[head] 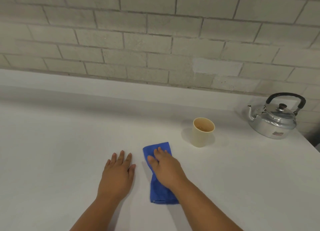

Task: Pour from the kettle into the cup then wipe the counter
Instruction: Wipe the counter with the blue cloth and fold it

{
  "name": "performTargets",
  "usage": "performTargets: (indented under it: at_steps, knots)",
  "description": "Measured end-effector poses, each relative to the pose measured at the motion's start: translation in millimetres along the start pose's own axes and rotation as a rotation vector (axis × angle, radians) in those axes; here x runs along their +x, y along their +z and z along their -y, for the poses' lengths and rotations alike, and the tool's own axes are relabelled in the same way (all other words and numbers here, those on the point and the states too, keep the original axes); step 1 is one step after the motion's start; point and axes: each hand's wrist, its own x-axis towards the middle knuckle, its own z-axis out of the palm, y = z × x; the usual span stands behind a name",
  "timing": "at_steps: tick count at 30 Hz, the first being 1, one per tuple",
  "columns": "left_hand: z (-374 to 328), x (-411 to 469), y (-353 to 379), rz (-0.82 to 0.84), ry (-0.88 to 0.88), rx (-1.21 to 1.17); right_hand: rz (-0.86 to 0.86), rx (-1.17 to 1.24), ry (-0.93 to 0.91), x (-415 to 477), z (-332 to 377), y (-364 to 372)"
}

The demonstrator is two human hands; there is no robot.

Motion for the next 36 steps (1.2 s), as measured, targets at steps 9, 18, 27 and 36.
performTargets:
  at_steps: [9,18,27,36]
  knots:
    - [-1.7,-1.6,0.4,-0.005,-0.007,-0.036,0.079,-0.346,-0.232,28.6,-21.8,-17.5]
    - [-3.5,1.8,2.6,-0.02,-0.025,-0.03,-0.079,-0.289,-0.027,39.2,7.6,28.2]
    - [-32.8,-32.1,2.4,-0.15,-0.145,-0.09,-0.031,-0.282,-0.062,72.3,1.6,-20.0]
    - [-47.1,-27.8,-8.1,-0.013,-0.162,-0.336,0.178,-0.051,-0.18,96.6,14.0,-51.3]
